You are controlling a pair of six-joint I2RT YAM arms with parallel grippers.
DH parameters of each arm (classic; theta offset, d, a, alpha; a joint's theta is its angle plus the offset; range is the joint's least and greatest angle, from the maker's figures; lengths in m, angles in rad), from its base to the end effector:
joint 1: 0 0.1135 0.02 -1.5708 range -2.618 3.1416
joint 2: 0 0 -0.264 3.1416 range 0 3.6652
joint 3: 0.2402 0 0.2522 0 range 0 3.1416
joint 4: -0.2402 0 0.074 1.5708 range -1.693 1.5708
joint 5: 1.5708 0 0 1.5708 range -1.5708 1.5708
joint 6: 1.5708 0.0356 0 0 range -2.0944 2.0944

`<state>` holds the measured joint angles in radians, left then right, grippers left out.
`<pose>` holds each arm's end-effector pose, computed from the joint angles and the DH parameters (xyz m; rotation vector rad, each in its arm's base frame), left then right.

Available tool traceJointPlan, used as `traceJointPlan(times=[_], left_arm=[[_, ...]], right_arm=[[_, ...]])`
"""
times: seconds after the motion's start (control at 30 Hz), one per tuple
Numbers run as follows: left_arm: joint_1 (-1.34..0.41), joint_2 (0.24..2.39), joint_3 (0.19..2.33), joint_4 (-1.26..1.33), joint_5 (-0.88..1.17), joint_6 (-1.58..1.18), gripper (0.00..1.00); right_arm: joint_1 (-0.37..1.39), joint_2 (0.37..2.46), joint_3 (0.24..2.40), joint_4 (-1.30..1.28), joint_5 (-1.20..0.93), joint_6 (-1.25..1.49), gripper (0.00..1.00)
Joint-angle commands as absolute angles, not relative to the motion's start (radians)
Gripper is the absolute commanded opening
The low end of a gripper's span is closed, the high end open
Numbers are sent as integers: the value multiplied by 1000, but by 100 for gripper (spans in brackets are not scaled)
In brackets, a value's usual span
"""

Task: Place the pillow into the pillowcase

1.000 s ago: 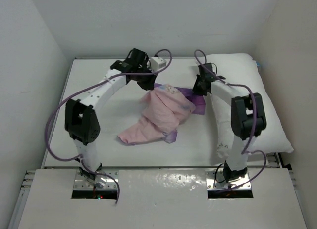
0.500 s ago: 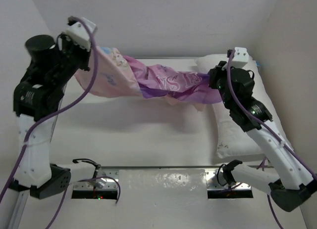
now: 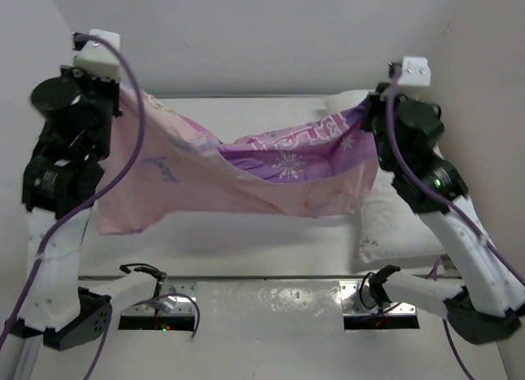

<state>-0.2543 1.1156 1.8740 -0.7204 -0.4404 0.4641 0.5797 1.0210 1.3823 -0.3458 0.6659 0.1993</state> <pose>0.1457 -0.0222 0.5667 0.2031 1.5446 0.5028 0.1727 0.0868 0.4829 0.2293 1.5425 0.0967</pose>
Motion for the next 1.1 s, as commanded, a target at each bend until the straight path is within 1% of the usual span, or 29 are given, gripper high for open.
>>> traceJointPlan(times=[0.0, 0.03, 0.07, 0.1, 0.13, 0.17, 0.2, 0.23, 0.27, 0.33, 0.37, 0.4, 0.43, 0.47, 0.5, 0.57, 0.6, 0.63, 0.7, 0.73, 0.77, 0.8, 0.83, 0.87, 0.93, 0.97, 1.0, 1.03, 1.07], left_arm=[[-224, 1232, 1775, -637, -516, 482, 0], [-177, 1297, 1751, -635, -468, 471, 0], [-145, 1331, 1738, -631, -468, 463, 0], [-112, 1371, 1726, -624, -406, 457, 0], [-48, 1461, 1711, -591, -385, 450, 0], [-20, 1512, 1685, -569, -367, 454, 0], [0, 1578, 1684, -552, -358, 456, 0], [43, 1721, 1695, -525, -367, 457, 0], [57, 1799, 1765, -531, -374, 460, 12], [75, 2040, 1912, -607, -373, 440, 36], [78, 2102, 2007, -746, -365, 384, 61], [84, 2152, 2183, -809, -294, 355, 68], [98, 2187, 2233, -863, -225, 336, 83], [104, 2175, 2241, -889, -166, 312, 99], [104, 2143, 2218, -876, -72, 314, 100], [84, 2005, 2044, -795, -43, 359, 100], [71, 1959, 1979, -778, -55, 380, 100], [45, 1878, 1866, -772, -70, 411, 100], [26, 1812, 1771, -807, -113, 465, 100], [28, 1766, 1723, -830, -124, 477, 100], [34, 1741, 1624, -875, -144, 491, 98], [47, 1697, 1562, -900, -153, 506, 87], [57, 1674, 1505, -907, -163, 511, 78], [69, 1654, 1397, -913, -187, 512, 70], [92, 1597, 1300, -919, -199, 523, 63], [103, 1568, 1213, -907, -218, 523, 67], [107, 1568, 1168, -891, -228, 523, 71], [110, 1550, 1131, -858, -242, 528, 79], [112, 1546, 1068, -836, -267, 528, 82]], right_arm=[[435, 1286, 1544, -412, 541, 170, 0], [384, 1360, 1666, -454, 376, 240, 0], [349, 1443, 1667, -495, 301, 259, 0], [316, 1527, 1804, -532, 251, 273, 0], [284, 1712, 1877, -599, 220, 268, 0], [275, 1809, 2052, -636, 177, 265, 0], [267, 1913, 2153, -667, 169, 270, 14], [250, 2103, 2239, -696, 151, 285, 46], [233, 2170, 2325, -680, 120, 338, 97], [194, 2258, 2396, -722, 65, 418, 99], [184, 2281, 2440, -767, 63, 466, 99], [180, 2251, 2407, -797, 67, 463, 99], [179, 2197, 2335, -786, 133, 447, 99], [189, 2028, 2093, -729, 171, 373, 99], [195, 1932, 1951, -663, 205, 336, 99], [225, 1765, 1643, -446, 258, 249, 99], [239, 1638, 1578, -407, 261, 229, 99], [254, 1596, 1539, -390, 255, 218, 99], [265, 1521, 1456, -431, 245, 210, 98], [271, 1507, 1434, -471, 242, 213, 78], [275, 1496, 1378, -486, 218, 221, 52], [279, 1480, 1350, -497, 209, 250, 14], [284, 1480, 1326, -500, 189, 250, 14], [293, 1485, 1297, -506, 140, 273, 22], [339, 1512, 1279, -499, 124, 290, 52], [366, 1523, 1252, -471, 129, 302, 70], [376, 1535, 1240, -451, 132, 313, 75], [383, 1567, 1232, -433, 130, 333, 77], [388, 1587, 1223, -414, 121, 340, 77]])
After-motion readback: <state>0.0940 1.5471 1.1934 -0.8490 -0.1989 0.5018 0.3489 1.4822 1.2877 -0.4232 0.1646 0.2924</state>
